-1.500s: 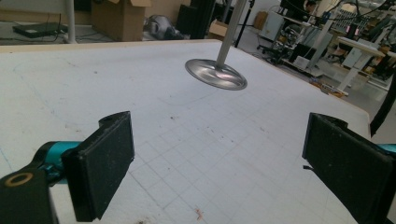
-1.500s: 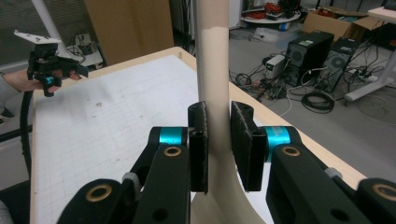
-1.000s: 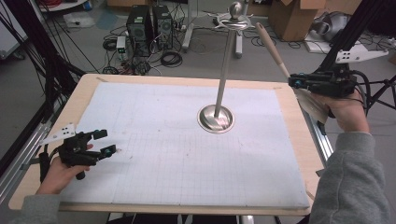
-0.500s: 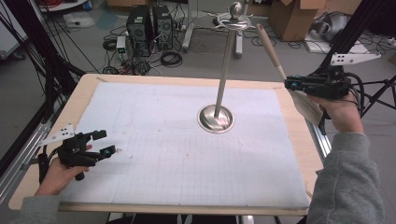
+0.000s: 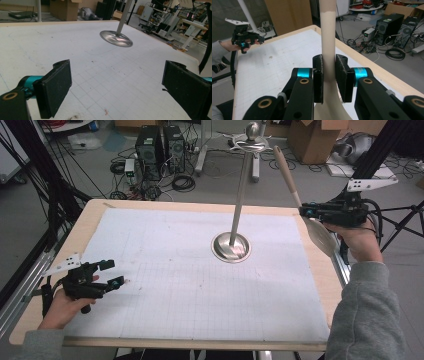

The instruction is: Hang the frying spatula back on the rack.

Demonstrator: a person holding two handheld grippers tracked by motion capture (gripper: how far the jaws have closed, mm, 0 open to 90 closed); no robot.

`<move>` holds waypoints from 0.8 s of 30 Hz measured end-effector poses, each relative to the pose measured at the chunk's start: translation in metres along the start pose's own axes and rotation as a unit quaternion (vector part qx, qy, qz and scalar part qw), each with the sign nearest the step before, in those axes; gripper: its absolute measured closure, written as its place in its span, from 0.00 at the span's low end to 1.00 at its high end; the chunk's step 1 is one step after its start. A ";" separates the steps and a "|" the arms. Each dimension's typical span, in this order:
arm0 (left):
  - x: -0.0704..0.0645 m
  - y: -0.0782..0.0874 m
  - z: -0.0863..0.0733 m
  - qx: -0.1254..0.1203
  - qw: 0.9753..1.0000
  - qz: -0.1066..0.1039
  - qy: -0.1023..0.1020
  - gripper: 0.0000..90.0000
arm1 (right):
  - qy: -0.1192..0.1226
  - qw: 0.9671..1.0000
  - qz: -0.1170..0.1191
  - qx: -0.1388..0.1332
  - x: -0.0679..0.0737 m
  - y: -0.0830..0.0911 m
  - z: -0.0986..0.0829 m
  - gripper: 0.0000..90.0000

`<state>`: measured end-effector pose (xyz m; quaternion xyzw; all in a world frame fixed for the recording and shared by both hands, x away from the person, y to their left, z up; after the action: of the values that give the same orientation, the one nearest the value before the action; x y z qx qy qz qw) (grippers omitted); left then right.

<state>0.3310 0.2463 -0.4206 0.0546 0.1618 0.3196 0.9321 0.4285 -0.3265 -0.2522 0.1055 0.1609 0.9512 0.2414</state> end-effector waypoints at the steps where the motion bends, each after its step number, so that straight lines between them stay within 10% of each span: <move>1: 0.000 0.000 0.000 0.000 1.000 0.000 0.000 0.11 | 0.001 1.000 0.001 -0.001 0.000 -0.001 0.000 0.86; 24: -0.002 -0.001 -0.001 0.004 1.000 0.001 -0.002 0.11 | 0.003 1.000 0.007 0.022 -0.001 -0.032 -0.004 0.86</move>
<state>0.3303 0.2440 -0.4209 0.0594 0.1607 0.3196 0.9319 0.4419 -0.3011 -0.2672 0.1090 0.1817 0.9493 0.2324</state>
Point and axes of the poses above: each handheld gripper's, and its own axes: y roughly backward along the jaws, z roughly out of its top, x roughly to its left, the point moved 7 cm from there along -y, roughly forward along the jaws, and after that the axes turned 1 degree about z, right-handed, at the moved point
